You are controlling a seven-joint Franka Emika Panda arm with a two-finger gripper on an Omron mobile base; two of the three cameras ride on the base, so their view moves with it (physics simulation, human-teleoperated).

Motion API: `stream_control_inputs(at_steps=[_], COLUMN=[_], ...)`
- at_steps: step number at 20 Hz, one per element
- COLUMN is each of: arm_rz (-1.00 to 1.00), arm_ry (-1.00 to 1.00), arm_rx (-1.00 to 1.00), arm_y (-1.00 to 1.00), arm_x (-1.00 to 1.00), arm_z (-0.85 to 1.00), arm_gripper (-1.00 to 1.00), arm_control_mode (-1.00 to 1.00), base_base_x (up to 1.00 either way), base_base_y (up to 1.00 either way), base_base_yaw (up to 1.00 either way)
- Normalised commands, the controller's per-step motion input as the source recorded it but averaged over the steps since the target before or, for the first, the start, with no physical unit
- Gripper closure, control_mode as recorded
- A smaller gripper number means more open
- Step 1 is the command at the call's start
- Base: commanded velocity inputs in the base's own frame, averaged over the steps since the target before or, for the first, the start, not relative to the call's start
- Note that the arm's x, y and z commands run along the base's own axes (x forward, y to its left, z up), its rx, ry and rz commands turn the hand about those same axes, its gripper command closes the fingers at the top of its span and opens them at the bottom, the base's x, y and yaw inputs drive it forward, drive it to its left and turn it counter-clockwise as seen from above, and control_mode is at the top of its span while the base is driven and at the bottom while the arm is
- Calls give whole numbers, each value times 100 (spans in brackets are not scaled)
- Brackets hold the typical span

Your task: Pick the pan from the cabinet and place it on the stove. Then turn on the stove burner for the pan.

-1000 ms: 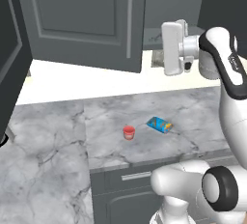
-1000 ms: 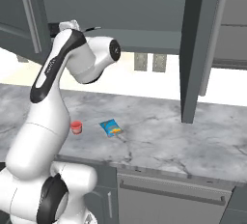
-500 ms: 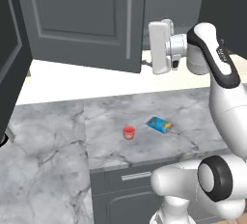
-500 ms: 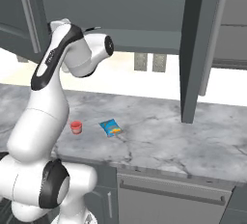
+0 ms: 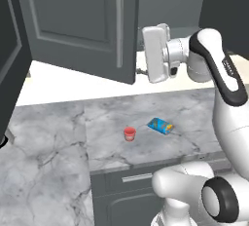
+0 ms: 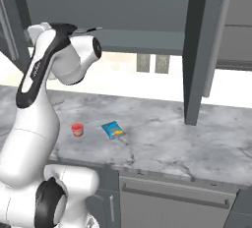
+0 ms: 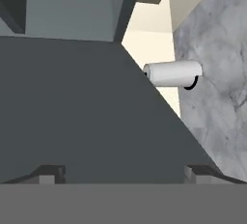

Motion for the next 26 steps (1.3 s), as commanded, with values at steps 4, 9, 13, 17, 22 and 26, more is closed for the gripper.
stream_control_inputs(at_steps=[4, 9, 13, 17, 22, 26], arm_rz=[12, 12, 13, 13, 13, 11], arm_ry=[-5, -3, 0, 0, 0, 2], arm_rx=[0, 0, -1, 0, 0, 1], arm_y=[97, 100, 100, 98, 89, 34], arm_x=[-100, -96, -82, -68, -41, -17], arm_z=[-8, -11, -11, -9, -4, -2], arm_gripper=[-100, -100, -100, -100, -100, -100], arm_control_mode=[-100, -100, -100, -100, -100, -100], base_base_x=[0, 0, 0, 0, 0, 0], base_base_y=[0, 0, 0, 0, 0, 0], base_base_yaw=[0, 0, 0, 0, 0, 0])
